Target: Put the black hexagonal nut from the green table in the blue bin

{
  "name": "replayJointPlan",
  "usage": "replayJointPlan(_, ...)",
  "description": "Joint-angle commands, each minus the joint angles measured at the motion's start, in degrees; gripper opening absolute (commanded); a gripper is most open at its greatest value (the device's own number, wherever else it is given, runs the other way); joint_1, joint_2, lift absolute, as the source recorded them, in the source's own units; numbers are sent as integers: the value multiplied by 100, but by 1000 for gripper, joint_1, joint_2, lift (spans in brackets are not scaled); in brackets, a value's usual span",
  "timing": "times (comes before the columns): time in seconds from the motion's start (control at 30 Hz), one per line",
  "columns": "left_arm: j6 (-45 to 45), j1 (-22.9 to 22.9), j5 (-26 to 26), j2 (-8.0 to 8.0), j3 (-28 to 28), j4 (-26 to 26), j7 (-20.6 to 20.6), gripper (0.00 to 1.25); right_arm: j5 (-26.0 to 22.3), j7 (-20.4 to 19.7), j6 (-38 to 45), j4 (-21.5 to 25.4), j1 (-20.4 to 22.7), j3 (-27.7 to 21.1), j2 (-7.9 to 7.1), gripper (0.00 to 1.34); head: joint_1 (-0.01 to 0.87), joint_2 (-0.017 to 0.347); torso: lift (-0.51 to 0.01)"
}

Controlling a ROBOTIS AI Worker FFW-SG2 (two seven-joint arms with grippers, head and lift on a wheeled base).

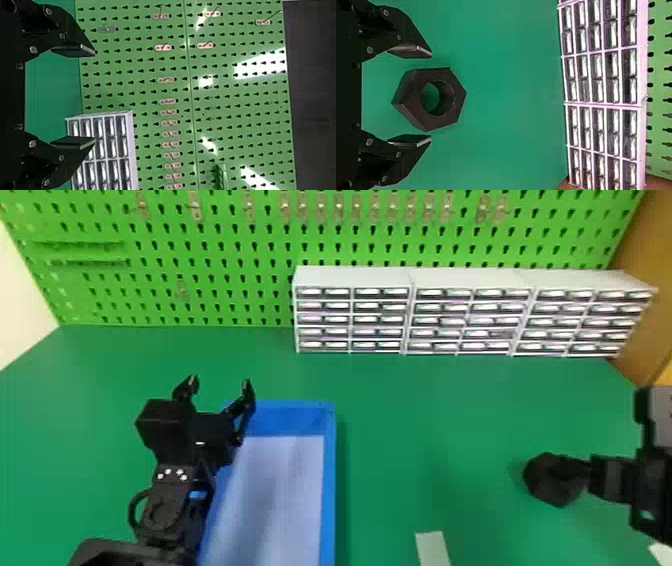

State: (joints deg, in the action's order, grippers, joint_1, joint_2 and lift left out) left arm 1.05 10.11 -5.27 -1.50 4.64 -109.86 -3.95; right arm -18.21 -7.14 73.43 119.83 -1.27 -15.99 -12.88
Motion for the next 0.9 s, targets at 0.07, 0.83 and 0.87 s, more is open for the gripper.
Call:
replayJointPlan(0.07,0,-9,0,1,2,0,0,782,-7,196,-48,-285,-172,-10,-145,833,657,57,-95)
replayJointPlan(0.83,-44,-53,18,-8,2,44,0,782,1101,1409,-417,-1436,-717,210,-294,1046,657,57,-95)
replayJointPlan(0.87,-44,-44,18,-8,2,44,0,782,1127,1444,-426,-1472,-735,210,-286,1046,657,57,-95)
